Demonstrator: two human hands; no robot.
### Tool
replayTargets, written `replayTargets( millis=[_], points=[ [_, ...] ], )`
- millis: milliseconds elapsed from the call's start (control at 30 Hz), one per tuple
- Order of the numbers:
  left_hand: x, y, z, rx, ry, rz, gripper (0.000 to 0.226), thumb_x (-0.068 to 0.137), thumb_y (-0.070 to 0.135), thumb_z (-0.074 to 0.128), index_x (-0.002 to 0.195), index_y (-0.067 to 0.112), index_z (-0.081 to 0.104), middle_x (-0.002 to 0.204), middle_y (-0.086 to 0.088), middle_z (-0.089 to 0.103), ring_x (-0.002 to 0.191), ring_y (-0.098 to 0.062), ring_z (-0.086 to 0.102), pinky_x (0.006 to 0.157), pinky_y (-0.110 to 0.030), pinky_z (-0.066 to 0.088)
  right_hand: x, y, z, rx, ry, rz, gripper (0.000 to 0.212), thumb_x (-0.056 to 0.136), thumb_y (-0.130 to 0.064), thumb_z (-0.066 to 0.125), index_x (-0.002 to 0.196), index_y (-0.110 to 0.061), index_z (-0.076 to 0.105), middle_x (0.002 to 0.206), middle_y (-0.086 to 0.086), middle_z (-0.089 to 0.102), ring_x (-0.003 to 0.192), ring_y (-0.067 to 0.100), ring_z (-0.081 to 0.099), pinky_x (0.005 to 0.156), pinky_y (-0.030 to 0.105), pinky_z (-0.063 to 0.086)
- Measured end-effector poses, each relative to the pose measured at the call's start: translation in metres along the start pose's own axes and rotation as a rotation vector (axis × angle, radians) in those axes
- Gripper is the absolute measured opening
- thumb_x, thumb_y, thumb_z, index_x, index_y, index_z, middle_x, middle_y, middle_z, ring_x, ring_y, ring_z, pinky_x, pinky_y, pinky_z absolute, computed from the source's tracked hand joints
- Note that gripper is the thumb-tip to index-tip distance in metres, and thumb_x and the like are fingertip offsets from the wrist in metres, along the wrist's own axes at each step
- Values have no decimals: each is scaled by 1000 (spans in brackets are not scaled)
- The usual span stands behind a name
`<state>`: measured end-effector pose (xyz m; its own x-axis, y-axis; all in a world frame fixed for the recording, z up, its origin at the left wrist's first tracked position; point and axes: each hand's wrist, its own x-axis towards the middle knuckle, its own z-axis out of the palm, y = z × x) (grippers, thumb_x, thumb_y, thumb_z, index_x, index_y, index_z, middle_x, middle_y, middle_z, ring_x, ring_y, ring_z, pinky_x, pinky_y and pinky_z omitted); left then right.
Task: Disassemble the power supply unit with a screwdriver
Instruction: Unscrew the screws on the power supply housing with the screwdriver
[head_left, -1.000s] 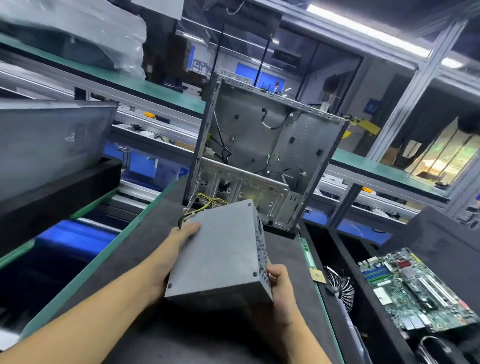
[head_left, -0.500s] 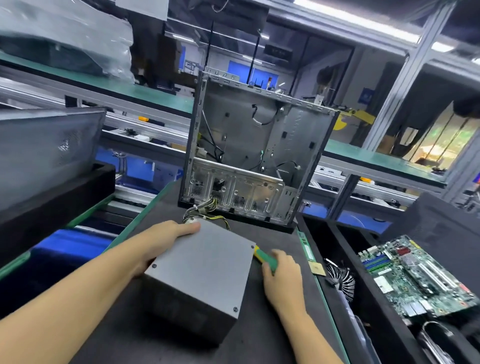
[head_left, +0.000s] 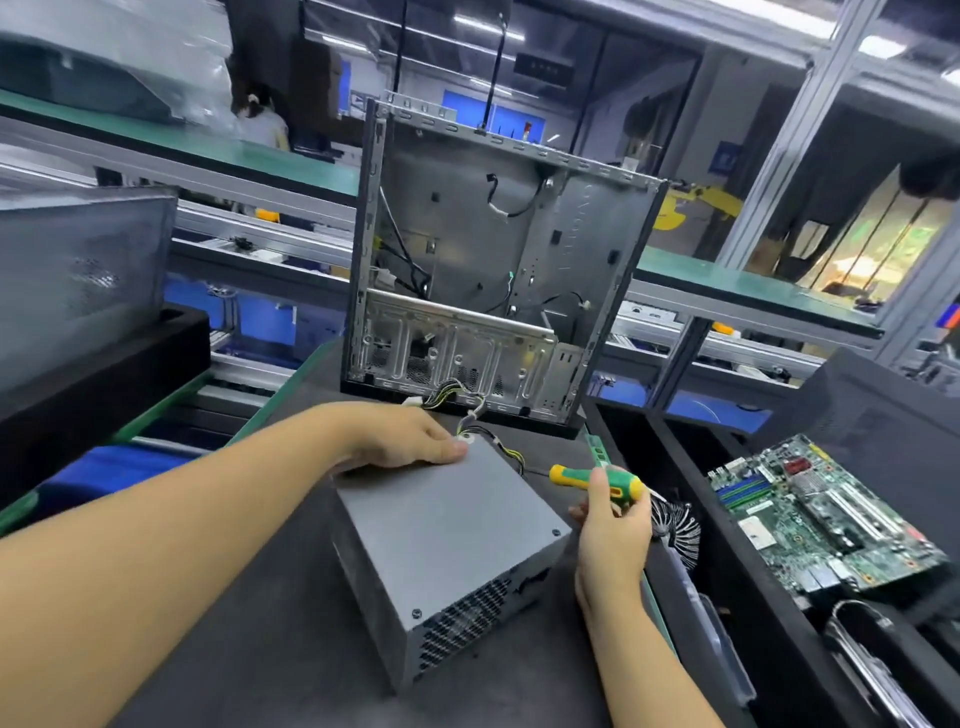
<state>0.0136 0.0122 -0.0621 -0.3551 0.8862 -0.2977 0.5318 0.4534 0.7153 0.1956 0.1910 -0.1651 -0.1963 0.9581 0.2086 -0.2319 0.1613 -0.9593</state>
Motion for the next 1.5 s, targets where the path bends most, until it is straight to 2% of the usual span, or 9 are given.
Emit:
replayTargets(
  millis=[100, 233, 333, 400, 567, 933, 1133, 1367, 1500],
  points=[
    [10, 26, -1, 328, 68, 51, 43, 101, 57, 44, 117, 27, 71, 114, 7, 72, 106, -16, 66, 100, -38, 49, -4, -6, 2, -73, -70, -72, 6, 97, -33, 61, 98, -38, 57, 106, 7, 65, 72, 10, 66, 70, 30, 54],
    [13, 44, 35, 667, 357, 49, 67, 91, 75, 37, 136, 27, 51, 140, -1, 53, 130, -28, 50, 102, -49, 40, -9, -15, 5, -80, -136, -117, 9, 97, -29, 61, 103, -32, 55, 111, 1, 67, 101, 22, 66, 96, 51, 52],
    [3, 41, 56, 709, 127, -76, 141, 37, 110, 26, 155, 41, -3, 168, 0, 0, 154, -34, 0, 114, -66, 10, -13, -20, 7, -53, -151, -150, 11, 98, -22, 61, 104, -28, 53, 110, 1, 68, 105, 24, 64, 98, 53, 50],
    [-3, 36, 57, 751, 41, -65, 144, 33, 107, 38, 151, 47, -19, 166, 1, -22, 152, -31, -20, 115, -69, -4, -16, -22, 8, -47, -159, -157, 13, 98, -20, 60, 103, -28, 52, 113, 6, 68, 105, 25, 64, 97, 53, 50],
    [-12, 18, 25, 795, -9, 176, 127, 47, 88, 58, 148, 60, -13, 166, 12, -15, 153, -17, -16, 121, -55, -8, -20, -30, 13, -62, -190, -236, 13, 98, -23, 61, 104, -31, 53, 100, -8, 66, 87, 3, 67, 88, 38, 56],
    [-6, 8, 29, 679, 156, 175, 129, 54, 103, 30, 159, 35, -2, 162, 19, 8, 149, -9, 5, 120, -44, 2, -4, -110, 41, -107, -264, -500, 16, 100, -34, 57, 102, -23, 45, 87, 9, 54, 57, 21, 64, 63, 39, 57],
    [-14, 14, 35, 846, 3, 200, 140, 46, 97, 51, 154, 39, -18, 165, 7, -20, 152, -21, -21, 119, -60, -11, -8, -109, 42, -106, -277, -465, 23, 101, -35, 54, 107, -16, 45, 93, 20, 58, 56, 15, 62, 62, 35, 57],
    [-28, 8, 8, 561, 67, 297, 119, 54, 76, 68, 154, 53, 8, 155, 23, 17, 146, -8, 15, 117, -37, 14, -5, -114, 35, -27, -237, -461, 12, 101, -33, 55, 101, -27, 45, 86, 11, 59, 57, 11, 61, 56, 26, 54],
    [-41, 2, -23, 238, 63, 309, 101, 52, 66, 69, 142, 68, 26, 152, 25, 38, 127, -6, 51, 106, -30, 42, -2, -118, 32, 46, -234, -429, 11, 101, -32, 55, 100, -28, 45, 97, 25, 57, 60, 12, 61, 59, 37, 57]
  ],
)
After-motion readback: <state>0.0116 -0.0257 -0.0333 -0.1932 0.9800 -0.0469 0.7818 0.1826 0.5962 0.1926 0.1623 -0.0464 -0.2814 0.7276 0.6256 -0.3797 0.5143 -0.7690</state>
